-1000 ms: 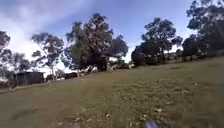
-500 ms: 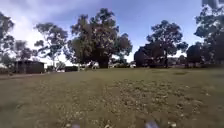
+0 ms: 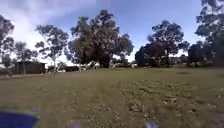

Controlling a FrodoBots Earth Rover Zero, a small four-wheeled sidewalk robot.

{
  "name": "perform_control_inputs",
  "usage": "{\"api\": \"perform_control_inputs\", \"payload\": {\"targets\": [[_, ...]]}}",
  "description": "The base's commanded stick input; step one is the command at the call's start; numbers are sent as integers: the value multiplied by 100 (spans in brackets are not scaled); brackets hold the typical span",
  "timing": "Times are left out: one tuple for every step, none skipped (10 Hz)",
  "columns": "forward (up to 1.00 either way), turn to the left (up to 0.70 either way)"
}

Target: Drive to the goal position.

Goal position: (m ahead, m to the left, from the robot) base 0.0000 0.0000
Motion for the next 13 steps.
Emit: {"api": "perform_control_inputs", "payload": {"targets": [[70, 0], [70, 0], [70, 0], [70, 0], [70, 0], [70, 0], [70, 0], [70, 0], [70, 0], [70, 0], [70, 0], [70, 0], [70, 0]]}}
